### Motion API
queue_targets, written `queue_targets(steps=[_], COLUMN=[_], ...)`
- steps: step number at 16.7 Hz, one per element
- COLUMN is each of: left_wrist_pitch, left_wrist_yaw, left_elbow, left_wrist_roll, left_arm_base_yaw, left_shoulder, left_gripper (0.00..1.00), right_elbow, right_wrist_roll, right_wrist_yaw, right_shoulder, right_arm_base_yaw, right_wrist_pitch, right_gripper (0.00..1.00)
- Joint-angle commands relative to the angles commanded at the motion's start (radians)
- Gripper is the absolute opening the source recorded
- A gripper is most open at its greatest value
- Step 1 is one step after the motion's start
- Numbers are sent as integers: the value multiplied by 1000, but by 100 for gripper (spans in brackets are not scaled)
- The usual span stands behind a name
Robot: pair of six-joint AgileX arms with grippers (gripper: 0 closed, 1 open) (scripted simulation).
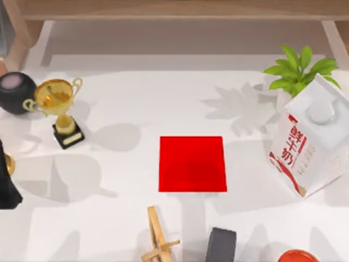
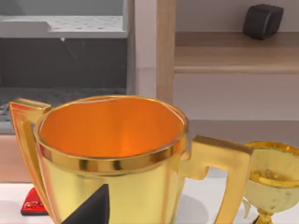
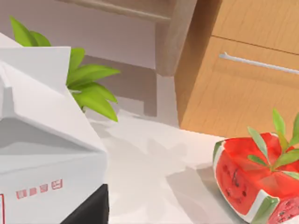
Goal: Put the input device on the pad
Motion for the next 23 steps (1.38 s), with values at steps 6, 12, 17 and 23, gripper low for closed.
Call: queue_targets(steps=[6,12,17,23], left_wrist_pitch=[0,0,0,0], left_wrist_yaw=[0,0,0,0], left_elbow=[0,0,0,0], left_wrist_roll=[0,0,0,0], left_arm_base_yaw=[0,0,0,0], left_shoulder=[0,0,0,0], left_gripper=[100,100,100,100], right_elbow=[352,753,1027,1193], right_wrist_roll=[-547,-1217,-1689,-1955], right_wrist_yaw=[0,0,-1,-1], right_shoulder=[474,1029,1412,1633], right_arm_base_yaw=[-81,-173,-236,-274], right_wrist_pitch=[-282,-602,-822,-955], right_gripper=[100,100,100,100])
